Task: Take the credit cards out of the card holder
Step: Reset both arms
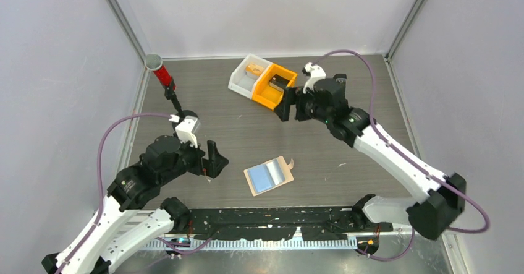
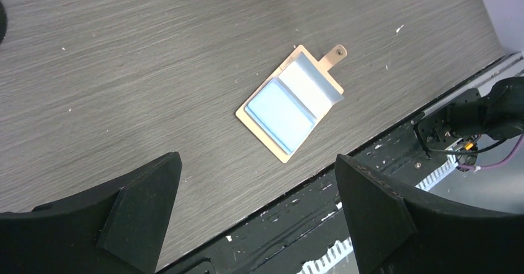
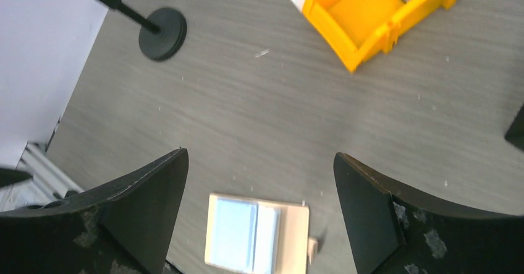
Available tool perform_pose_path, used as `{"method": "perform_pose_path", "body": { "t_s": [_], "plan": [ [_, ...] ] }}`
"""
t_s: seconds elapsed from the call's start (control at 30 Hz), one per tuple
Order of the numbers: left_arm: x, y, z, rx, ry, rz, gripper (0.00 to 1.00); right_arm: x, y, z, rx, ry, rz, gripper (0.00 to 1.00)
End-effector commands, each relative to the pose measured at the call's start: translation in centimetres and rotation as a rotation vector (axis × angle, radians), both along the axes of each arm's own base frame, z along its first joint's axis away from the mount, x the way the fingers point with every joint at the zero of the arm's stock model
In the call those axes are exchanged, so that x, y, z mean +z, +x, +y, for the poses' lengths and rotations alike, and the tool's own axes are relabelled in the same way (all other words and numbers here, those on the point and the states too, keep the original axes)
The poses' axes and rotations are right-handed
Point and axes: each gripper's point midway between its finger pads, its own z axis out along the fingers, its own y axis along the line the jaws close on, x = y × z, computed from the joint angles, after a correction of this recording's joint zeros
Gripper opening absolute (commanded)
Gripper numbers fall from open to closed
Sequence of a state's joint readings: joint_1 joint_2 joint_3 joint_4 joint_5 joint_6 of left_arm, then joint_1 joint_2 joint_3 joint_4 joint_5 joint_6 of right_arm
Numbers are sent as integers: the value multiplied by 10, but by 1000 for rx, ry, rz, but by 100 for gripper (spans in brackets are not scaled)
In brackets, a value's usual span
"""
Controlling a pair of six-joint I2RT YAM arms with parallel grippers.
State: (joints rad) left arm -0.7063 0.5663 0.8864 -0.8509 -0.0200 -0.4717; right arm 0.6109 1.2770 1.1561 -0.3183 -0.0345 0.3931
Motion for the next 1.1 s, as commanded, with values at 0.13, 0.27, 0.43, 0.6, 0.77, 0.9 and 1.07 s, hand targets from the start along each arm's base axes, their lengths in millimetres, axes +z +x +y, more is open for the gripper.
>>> {"method": "perform_pose_path", "body": {
  "t_s": [0.13, 0.27, 0.43, 0.6, 0.77, 0.9, 1.07],
  "plan": [
    [31, 7, 6, 69, -125, -135, 99, 7, -69, -52, -53, 10, -11, 95],
    [27, 13, 24, 174, -115, -157, 99, 7, -90, -66, -68, 67, -34, 95],
    [25, 16, 35, 248, -129, -170, 99, 2, -101, -72, -74, 106, -39, 95],
    [28, 16, 37, 263, -145, -173, 99, -2, -103, -70, -75, 124, -18, 95],
    [23, 15, 37, 269, -155, -163, 99, -2, -102, -68, -68, 140, -28, 95],
    [21, 14, 37, 273, -166, -161, 99, -2, -107, -63, -40, 156, -14, 96],
    [21, 14, 38, 280, -172, -158, 99, -6, -109, -63, -40, 172, -9, 96]
  ]
}}
